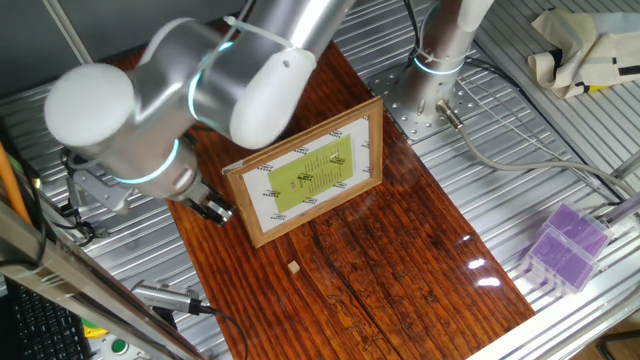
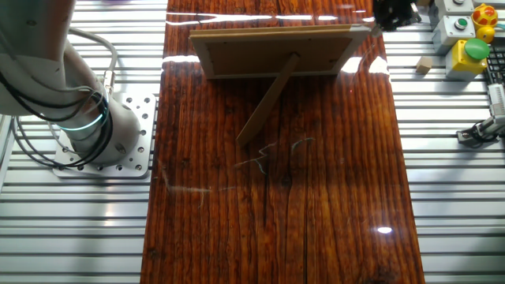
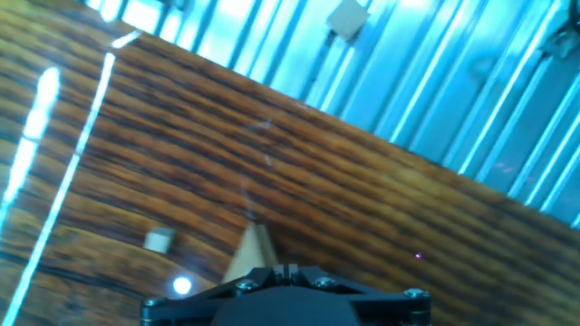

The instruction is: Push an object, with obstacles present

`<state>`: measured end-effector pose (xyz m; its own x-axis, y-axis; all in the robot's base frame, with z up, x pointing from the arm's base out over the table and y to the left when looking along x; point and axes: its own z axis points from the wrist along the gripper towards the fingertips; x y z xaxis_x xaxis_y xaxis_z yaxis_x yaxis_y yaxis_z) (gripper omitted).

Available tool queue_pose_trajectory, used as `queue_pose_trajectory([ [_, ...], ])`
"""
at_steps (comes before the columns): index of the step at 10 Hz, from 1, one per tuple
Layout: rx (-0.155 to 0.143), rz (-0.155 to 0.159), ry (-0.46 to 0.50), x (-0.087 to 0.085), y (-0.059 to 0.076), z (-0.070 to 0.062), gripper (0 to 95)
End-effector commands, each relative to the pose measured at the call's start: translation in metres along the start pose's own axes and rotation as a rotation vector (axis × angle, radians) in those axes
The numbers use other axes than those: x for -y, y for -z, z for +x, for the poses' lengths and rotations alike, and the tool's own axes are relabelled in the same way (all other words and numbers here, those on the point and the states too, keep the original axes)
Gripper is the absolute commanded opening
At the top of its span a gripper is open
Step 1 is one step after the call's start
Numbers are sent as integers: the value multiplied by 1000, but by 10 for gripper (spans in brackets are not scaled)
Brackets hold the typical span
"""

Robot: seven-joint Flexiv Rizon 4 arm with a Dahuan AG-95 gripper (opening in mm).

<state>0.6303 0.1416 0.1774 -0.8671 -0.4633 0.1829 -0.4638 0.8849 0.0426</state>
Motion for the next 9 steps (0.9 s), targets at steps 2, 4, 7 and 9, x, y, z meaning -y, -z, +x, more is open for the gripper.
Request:
queue_pose_trajectory([
  [2,8,26,50,19,-11,2,0],
  [4,13,17,54,21,-13,-2,0],
  [7,9,19,69,14,-11,-10,0],
  [9,29,10,24,14,-11,-10,0],
])
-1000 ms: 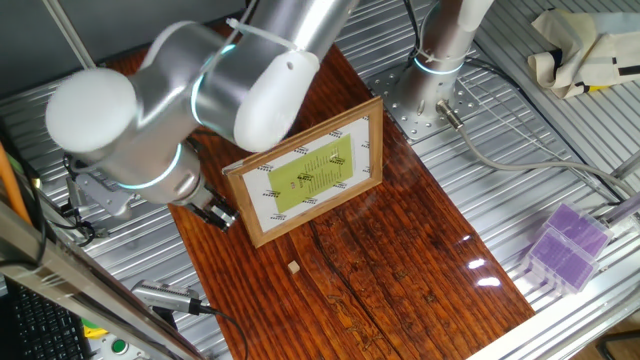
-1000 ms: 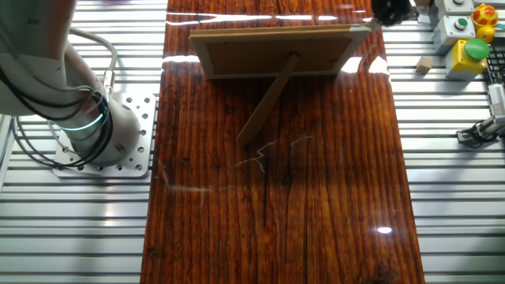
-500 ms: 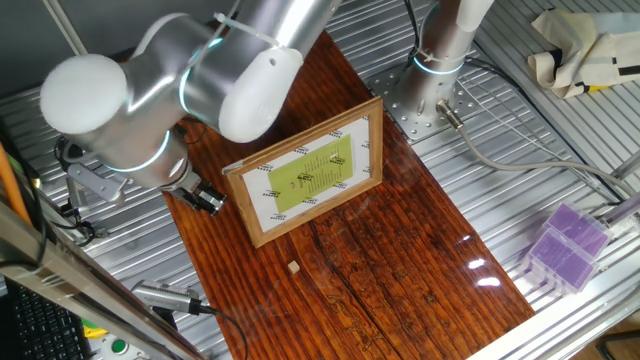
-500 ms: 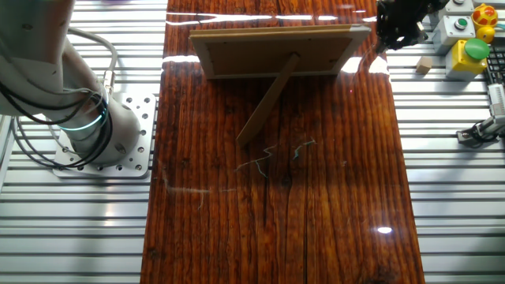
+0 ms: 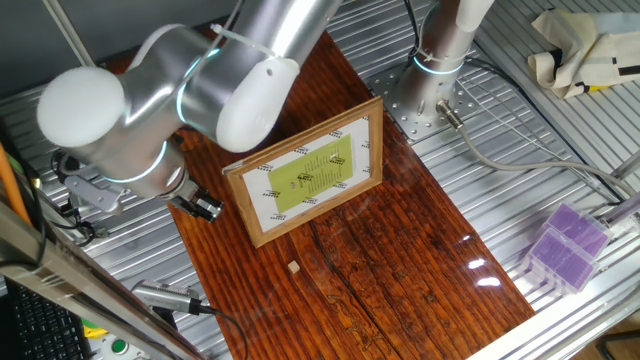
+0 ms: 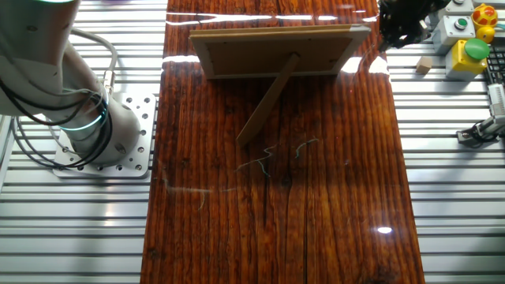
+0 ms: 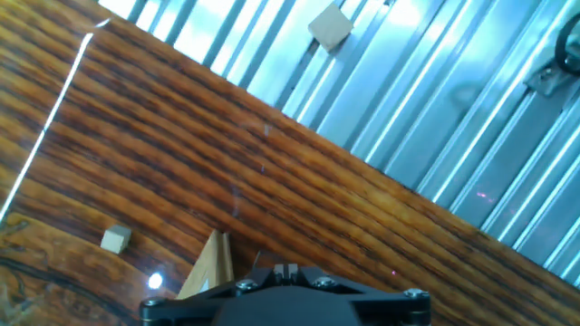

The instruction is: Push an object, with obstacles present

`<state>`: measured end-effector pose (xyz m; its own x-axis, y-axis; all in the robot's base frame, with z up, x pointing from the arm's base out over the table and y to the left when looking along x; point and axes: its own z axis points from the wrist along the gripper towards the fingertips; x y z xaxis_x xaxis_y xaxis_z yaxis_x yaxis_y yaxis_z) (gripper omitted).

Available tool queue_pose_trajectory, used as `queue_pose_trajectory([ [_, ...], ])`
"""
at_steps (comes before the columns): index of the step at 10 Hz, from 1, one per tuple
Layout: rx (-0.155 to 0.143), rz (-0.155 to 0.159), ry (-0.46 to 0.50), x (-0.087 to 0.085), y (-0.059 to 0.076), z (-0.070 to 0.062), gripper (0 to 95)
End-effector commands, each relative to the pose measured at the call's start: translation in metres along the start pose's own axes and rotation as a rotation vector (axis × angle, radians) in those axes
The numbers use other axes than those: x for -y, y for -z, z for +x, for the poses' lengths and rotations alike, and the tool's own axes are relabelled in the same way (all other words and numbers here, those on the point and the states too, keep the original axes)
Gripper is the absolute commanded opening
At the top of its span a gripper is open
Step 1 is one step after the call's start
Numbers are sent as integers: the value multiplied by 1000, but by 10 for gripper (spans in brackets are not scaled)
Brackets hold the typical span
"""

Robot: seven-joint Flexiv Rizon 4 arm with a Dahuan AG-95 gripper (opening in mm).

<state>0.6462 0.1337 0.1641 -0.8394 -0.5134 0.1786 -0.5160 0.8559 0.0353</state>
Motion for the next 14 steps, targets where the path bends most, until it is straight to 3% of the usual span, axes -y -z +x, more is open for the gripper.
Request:
queue_pose_trajectory([
  [1,30,-5,-83,-1,-1,3,0],
  [3,55,-35,-183,-1,-1,3,0],
  [5,52,-37,-202,-1,-1,3,0],
  [7,65,-43,-108,-1,-1,3,0],
  [9,63,-38,-20,28,2,9,0],
  [11,65,-34,42,61,-7,26,0],
  [13,54,-42,59,73,-14,44,0],
  [14,55,-42,76,74,-19,62,0],
])
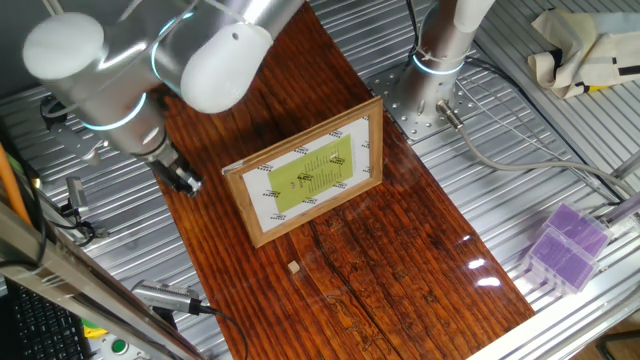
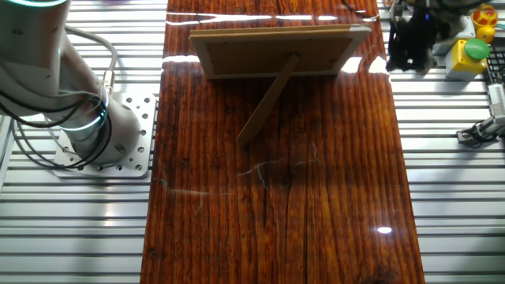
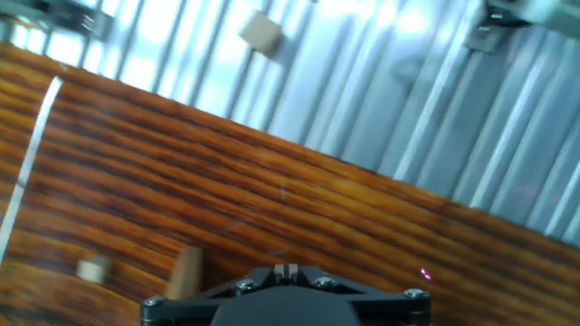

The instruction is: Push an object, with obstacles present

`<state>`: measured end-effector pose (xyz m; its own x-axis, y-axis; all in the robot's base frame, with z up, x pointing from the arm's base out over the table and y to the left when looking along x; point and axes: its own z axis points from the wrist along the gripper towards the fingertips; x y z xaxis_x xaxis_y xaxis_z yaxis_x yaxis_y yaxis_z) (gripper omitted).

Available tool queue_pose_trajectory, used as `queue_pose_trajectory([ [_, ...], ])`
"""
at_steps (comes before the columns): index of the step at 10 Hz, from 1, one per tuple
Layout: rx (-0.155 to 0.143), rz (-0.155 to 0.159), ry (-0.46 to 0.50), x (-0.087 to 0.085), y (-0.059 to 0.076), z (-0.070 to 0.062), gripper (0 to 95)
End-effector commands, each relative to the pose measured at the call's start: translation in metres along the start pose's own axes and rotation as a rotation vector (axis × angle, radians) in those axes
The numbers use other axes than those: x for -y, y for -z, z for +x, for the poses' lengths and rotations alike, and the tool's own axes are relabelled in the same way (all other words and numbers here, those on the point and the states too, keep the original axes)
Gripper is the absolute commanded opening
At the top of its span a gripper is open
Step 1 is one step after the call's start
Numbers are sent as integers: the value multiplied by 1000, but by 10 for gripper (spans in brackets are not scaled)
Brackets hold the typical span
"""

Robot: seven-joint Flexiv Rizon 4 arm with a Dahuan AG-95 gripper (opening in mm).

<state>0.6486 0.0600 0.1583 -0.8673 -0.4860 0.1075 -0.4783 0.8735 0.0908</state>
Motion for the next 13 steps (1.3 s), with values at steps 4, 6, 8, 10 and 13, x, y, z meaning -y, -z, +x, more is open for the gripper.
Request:
queue_pose_trajectory([
  [4,-18,11,84,1,-26,91,0],
  [6,-9,8,75,-9,-37,113,0],
  [8,-7,11,80,-15,-42,123,0],
  [10,-9,11,76,-17,-41,126,0],
  [13,-9,11,85,-19,-42,128,0],
])
